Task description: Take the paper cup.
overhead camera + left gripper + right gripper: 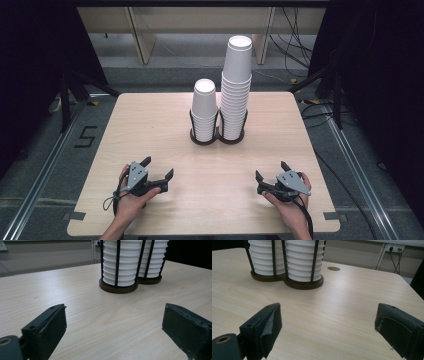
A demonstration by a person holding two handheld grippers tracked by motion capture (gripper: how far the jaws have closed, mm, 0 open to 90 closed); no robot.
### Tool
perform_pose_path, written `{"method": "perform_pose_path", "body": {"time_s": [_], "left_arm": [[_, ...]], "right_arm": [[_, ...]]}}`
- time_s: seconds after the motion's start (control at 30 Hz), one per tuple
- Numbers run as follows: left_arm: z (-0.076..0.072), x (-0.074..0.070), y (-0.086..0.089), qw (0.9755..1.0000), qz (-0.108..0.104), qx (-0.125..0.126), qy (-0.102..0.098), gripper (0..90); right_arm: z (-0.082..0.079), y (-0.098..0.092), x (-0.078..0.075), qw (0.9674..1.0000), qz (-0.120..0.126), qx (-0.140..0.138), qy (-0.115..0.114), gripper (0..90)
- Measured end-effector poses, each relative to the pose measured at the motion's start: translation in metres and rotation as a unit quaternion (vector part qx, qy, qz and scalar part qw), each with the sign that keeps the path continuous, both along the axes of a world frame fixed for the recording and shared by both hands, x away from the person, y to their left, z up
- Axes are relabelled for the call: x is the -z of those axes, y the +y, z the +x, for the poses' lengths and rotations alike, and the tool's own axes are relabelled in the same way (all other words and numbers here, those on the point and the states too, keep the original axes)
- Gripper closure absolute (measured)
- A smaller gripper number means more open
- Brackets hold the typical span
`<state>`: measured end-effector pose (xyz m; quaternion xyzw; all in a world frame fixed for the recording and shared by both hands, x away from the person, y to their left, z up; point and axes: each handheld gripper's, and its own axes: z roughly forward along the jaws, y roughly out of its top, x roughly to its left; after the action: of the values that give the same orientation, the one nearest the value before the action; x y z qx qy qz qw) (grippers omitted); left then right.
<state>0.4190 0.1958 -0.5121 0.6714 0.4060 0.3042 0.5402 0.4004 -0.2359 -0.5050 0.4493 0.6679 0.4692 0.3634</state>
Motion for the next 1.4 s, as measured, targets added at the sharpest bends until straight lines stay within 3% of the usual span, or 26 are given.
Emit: {"method": "perform_pose_path", "body": {"time_s": [0.17,0.27,0.3,0.37,0.4,0.57,0.6,0.7,0.8,0.87,0.9,0.97,1.0,1.03,1.07,1.1,1.17,1.2,1.27,1.33,1.4], "left_arm": [[0.003,0.000,-0.004,1.0000,0.006,-0.001,0.003,5.8],[0.001,0.000,-0.005,0.9999,0.013,0.000,-0.007,6.2],[0.000,0.000,-0.005,0.9999,0.015,0.001,-0.008,6.3],[-0.001,0.000,-0.006,0.9998,0.016,0.003,-0.010,6.5],[-0.002,0.000,-0.007,0.9997,0.019,0.005,-0.012,6.6],[-0.003,0.000,-0.010,0.9995,0.027,0.009,-0.013,6.3],[-0.001,0.000,-0.012,0.9997,0.017,0.014,-0.012,5.9],[0.000,-0.004,-0.012,0.9997,0.018,0.016,-0.009,5.7],[0.007,-0.017,-0.017,0.9994,-0.001,0.031,-0.016,5.6],[0.017,-0.039,-0.026,0.9982,0.007,0.055,-0.023,5.2],[0.017,-0.039,-0.026,0.9982,0.007,0.055,-0.023,4.7],[0.027,-0.058,-0.034,0.9968,0.009,0.072,-0.034,4.2],[0.039,-0.080,-0.043,0.9953,0.004,0.089,-0.037,3.5],[0.039,-0.080,-0.043,0.9953,0.004,0.089,-0.037,2.7],[0.052,-0.100,-0.050,0.9935,0.003,0.106,-0.041,2.2],[0.052,-0.100,-0.050,0.9935,0.003,0.106,-0.041,2.0],[0.065,-0.119,-0.056,0.9920,0.002,0.119,-0.043,2.0],[0.072,-0.127,-0.059,0.9908,0.006,0.123,-0.055,2.0],[0.088,-0.145,-0.066,0.9905,0.022,0.122,-0.059,1.5],[0.092,-0.149,-0.068,0.9906,0.027,0.121,-0.059,1.5],[0.105,-0.159,-0.071,0.9904,0.036,0.120,-0.058,1.4]], "right_arm": [[0.001,-0.004,0.000,0.9998,0.018,-0.001,-0.004,8.7],[0.002,-0.006,0.001,0.9996,0.028,-0.003,-0.007,9.3],[0.000,-0.004,0.001,0.9991,0.040,0.012,-0.002,9.4],[-0.002,-0.004,0.000,0.9993,0.033,0.018,0.005,9.6],[0.001,-0.004,0.001,0.9998,0.015,0.004,-0.011,9.9],[-0.002,-0.002,0.000,0.9999,0.013,0.008,-0.008,10.7],[-0.001,-0.001,0.000,0.9998,0.014,0.007,-0.010,10.8],[0.000,-0.003,0.001,0.9997,0.017,0.002,-0.019,10.8],[-0.001,-0.004,0.001,0.9996,0.014,0.004,-0.023,10.8],[-0.002,-0.005,0.000,0.9996,0.016,0.011,-0.020,10.8],[-0.001,-0.005,0.001,0.9995,0.020,0.010,-0.021,10.8],[-0.002,-0.005,0.000,0.9996,0.017,0.008,-0.021,10.9],[-0.001,-0.004,0.001,0.9996,0.019,0.006,-0.022,10.9],[-0.001,-0.004,0.001,0.9996,0.019,0.006,-0.022,10.9],[-0.003,-0.002,0.000,0.9997,0.023,0.010,-0.007,10.8],[-0.002,-0.003,0.000,0.9997,0.020,0.007,-0.011,10.8],[-0.001,-0.003,0.000,0.9996,0.023,0.009,-0.011,10.8],[0.001,-0.003,-0.002,0.9997,0.021,0.007,-0.008,10.8],[0.006,-0.006,-0.010,0.9993,0.030,0.009,-0.020,10.7],[0.007,-0.007,-0.014,0.9992,0.028,0.008,-0.028,10.7],[0.011,-0.009,-0.027,0.9981,0.046,0.013,-0.038,10.7]]}}
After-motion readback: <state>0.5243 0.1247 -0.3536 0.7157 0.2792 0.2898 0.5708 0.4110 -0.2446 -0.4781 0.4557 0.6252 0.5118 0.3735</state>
